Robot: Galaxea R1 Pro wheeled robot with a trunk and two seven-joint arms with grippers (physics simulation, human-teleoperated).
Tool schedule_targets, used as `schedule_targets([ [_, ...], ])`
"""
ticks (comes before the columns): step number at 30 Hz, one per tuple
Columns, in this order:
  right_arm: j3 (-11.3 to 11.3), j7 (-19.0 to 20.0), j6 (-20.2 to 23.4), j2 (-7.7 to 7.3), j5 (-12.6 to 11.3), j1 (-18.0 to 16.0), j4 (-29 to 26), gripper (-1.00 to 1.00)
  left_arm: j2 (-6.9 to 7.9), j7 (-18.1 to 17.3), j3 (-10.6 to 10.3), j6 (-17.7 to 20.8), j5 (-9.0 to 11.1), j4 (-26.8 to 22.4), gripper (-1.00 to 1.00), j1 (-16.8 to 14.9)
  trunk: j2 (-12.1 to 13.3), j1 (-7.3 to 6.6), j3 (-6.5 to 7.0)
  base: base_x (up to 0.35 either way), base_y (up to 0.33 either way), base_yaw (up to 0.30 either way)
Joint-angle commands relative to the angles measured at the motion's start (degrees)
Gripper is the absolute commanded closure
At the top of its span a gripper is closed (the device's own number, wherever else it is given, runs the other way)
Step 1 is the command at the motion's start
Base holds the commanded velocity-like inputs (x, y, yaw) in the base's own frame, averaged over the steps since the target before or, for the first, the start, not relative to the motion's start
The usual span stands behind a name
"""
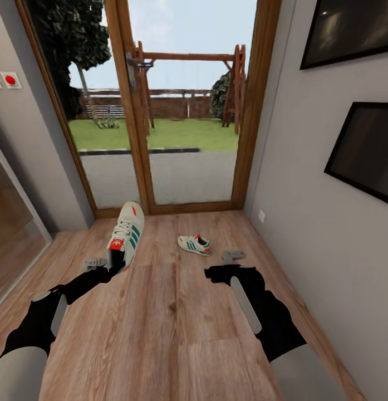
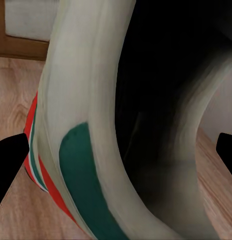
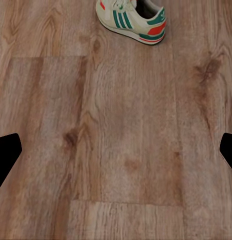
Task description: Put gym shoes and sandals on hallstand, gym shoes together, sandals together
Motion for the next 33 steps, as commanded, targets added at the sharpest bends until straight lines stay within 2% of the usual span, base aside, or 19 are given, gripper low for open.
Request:
schedule_targets([
  [1,0.1,-0.6,0.1,-0.01,-0.6,0.0,-0.1,-1.00,-0.05,-0.4,0.2,0.5,0.0,-0.1,1.00,-0.1,0.0,0.02,-0.05,0.305,-0.209,0.261],
  [30,0.1,-0.6,0.1,-0.03,-0.6,0.0,-0.1,-1.00,-0.05,-0.4,0.2,0.5,0.0,-0.1,1.00,-0.1,0.0,0.02,0.05,0.305,-0.208,0.295],
  [33,0.1,-0.6,0.1,-0.02,-0.6,0.0,-0.1,-1.00,-0.05,-0.4,0.2,0.6,0.0,-0.1,1.00,-0.1,0.0,0.02,0.11,0.305,-0.207,0.142],
])
